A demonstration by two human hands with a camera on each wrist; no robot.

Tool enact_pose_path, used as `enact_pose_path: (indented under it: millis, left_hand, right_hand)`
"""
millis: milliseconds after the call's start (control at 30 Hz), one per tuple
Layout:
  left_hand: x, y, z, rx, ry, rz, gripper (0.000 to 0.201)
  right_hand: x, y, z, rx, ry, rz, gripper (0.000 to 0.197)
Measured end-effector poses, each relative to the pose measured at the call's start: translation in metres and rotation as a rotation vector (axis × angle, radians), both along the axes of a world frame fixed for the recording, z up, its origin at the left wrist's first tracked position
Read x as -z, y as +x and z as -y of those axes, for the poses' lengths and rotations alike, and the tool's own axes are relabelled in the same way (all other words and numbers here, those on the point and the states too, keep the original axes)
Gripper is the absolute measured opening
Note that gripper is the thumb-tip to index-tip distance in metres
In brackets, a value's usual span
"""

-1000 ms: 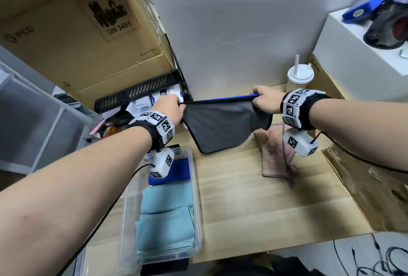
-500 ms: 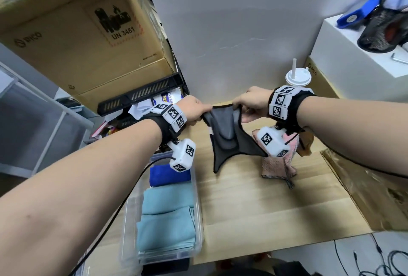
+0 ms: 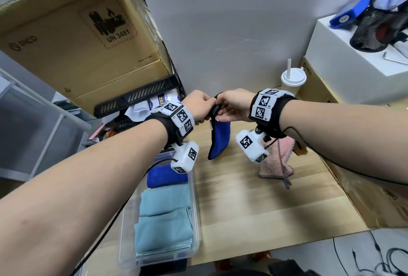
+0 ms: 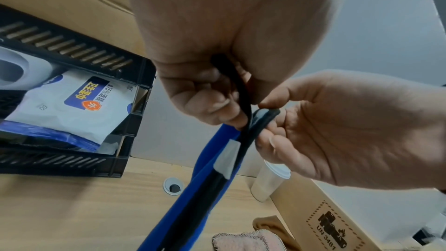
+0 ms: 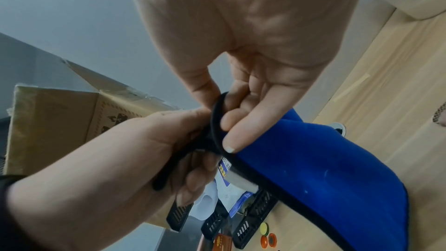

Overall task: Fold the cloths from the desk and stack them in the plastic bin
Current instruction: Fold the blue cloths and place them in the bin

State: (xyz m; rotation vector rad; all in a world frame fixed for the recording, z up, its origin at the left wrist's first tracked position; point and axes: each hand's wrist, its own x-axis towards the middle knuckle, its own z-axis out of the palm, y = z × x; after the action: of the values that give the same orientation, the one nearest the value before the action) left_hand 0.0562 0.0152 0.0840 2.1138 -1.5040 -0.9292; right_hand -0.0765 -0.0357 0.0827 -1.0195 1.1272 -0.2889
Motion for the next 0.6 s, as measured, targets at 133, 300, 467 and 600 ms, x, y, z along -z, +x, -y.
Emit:
enact_pose_path:
  millis: [133, 300, 467, 600]
  left_hand:
    - [-0.003, -0.001, -0.005, -0.005, 0.013, -0.083, 0.025]
    - [0.001, 0.011, -0.01, 0.238, -0.065, 0.289, 0.033]
    - [-0.002, 0.016, -0.011, 0.38, -0.118, 0.352, 0.022]
    - [-0.006, 0.023, -0.014, 0.502, -0.105, 0.398, 0.018]
  right_hand:
    - [-0.001, 0.0, -0.001, 0.008, 0.005, 0.05, 0.02]
    - [0.002, -0.006, 0.003, -0.13, -0.048, 0.0, 0.023]
    - [0.023, -0.016, 0.012, -0.267, -0.555, -0.28, 0.029]
    - [0.038, -0.025, 0.012, -0.504, -0.764, -0.422, 0.055]
